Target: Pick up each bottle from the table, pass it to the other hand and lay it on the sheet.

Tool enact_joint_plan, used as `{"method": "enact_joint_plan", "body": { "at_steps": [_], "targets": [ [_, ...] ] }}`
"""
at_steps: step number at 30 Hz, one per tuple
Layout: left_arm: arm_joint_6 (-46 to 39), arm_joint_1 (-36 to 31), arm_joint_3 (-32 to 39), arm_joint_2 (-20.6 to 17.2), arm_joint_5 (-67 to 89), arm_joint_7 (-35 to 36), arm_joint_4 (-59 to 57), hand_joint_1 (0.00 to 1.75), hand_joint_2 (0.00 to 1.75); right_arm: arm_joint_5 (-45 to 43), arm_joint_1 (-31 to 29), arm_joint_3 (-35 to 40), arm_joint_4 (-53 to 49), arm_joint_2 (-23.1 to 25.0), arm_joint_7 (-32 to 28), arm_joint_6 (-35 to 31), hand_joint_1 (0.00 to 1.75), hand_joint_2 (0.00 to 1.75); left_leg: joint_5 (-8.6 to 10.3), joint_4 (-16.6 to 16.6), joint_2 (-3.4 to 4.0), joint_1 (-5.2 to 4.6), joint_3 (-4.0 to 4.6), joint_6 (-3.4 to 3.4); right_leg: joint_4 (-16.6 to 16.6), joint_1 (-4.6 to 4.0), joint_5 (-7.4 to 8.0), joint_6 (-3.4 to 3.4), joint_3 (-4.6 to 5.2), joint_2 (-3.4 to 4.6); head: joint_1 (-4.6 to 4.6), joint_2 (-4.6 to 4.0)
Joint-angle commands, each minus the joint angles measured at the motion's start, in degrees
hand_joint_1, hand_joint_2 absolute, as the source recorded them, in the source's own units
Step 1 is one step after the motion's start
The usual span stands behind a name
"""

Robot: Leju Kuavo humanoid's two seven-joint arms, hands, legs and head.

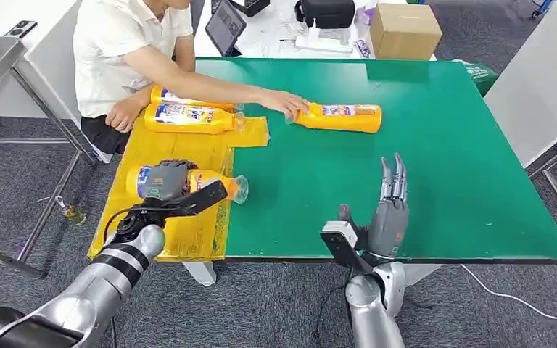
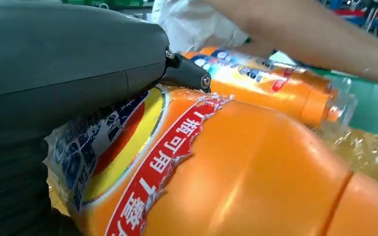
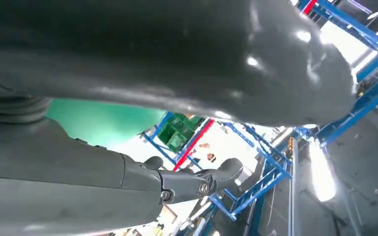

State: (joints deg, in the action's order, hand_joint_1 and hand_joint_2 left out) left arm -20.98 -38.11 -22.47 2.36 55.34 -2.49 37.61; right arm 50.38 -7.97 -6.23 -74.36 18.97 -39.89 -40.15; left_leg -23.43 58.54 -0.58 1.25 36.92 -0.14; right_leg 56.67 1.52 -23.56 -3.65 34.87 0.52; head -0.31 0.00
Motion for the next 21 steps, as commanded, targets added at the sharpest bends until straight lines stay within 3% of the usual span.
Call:
{"method": "enact_joint_plan", "body": {
  "at_steps": [1, 5, 6, 7, 9, 10, 21],
  "targets": [
    [0.48, -4.43, 0.48, 1.05, 0.16, 0.09, -8.0, 1.75, 1.75, -0.16, -2.45, 1.07, 5.38, -1.73, -0.11, 0.15, 0.0, 0.0, -0.06, 0.0, 0.06, 0.03, -0.18, 0.07, -0.05, -0.07, -0.04, 0.13, -0.2, -0.02, 0.0, 0.0],
    [5.05, -5.8, 1.17, 1.77, -1.02, 0.42, -11.86, 1.75, 1.75, 0.01, -2.24, 1.83, 6.45, -2.17, -0.11, 0.15, 0.0, 0.0, -0.14, 0.0, 0.06, 0.06, -0.43, 0.13, -0.07, -0.13, -0.1, 0.25, -0.46, -0.07, 0.0, 0.0],
    [5.82, -6.04, 1.17, 1.9, -1.12, 0.48, -12.47, 1.48, 1.75, 0.1, -2.11, 1.67, 6.69, -2.22, -0.11, 0.15, 0.0, 0.0, -0.09, -0.01, 0.02, 0.05, -0.3, 0.1, -0.07, -0.11, -0.07, 0.19, -0.34, -0.08, 0.0, 0.0],
    [7.43, -6.39, 1.09, 2.01, -1.31, 0.31, -13.25, 0.07, 1.75, -0.16, -1.89, 1.53, 6.96, -2.41, -0.11, 0.15, 0.0, 0.0, -0.07, -0.01, 0.0, 0.05, -0.22, 0.07, -0.07, -0.09, -0.05, 0.15, -0.27, -0.08, 0.0, 0.0],
    [9.88, -6.58, 2.21, 2.37, -3.13, -0.28, -13.66, 0.0, 1.75, -0.67, -1.59, 1.48, 7.26, -2.75, -0.11, 0.15, 0.0, 0.0, -0.04, -0.01, 0.0, 0.05, -0.14, 0.06, -0.06, -0.08, -0.03, 0.11, -0.18, -0.06, 0.0, 0.0],
    [10.36, -6.59, 2.52, 2.46, -3.61, -0.48, -13.68, 0.0, 1.75, -0.84, -1.49, 1.62, 7.35, -2.91, -0.11, 0.15, 0.0, 1.75, -0.09, 0.0, 0.02, 0.07, -0.24, 0.09, -0.08, -0.11, -0.07, 0.16, -0.3, -0.07, 0.02, 0.0],
    [18.09, -5.53, 3.82, 1.01, -9.21, -4.54, -11.18, 0.0, 1.75, -0.28, -1.31, 1.18, 8.46, -3.59, -0.11, 0.15, 0.0, 1.75, -0.07, -0.05, 0.06, 0.02, -0.27, 0.07, -0.09, -0.06, -0.04, 0.14, -0.28, -0.01, 0.0, 0.0]
  ]
}}
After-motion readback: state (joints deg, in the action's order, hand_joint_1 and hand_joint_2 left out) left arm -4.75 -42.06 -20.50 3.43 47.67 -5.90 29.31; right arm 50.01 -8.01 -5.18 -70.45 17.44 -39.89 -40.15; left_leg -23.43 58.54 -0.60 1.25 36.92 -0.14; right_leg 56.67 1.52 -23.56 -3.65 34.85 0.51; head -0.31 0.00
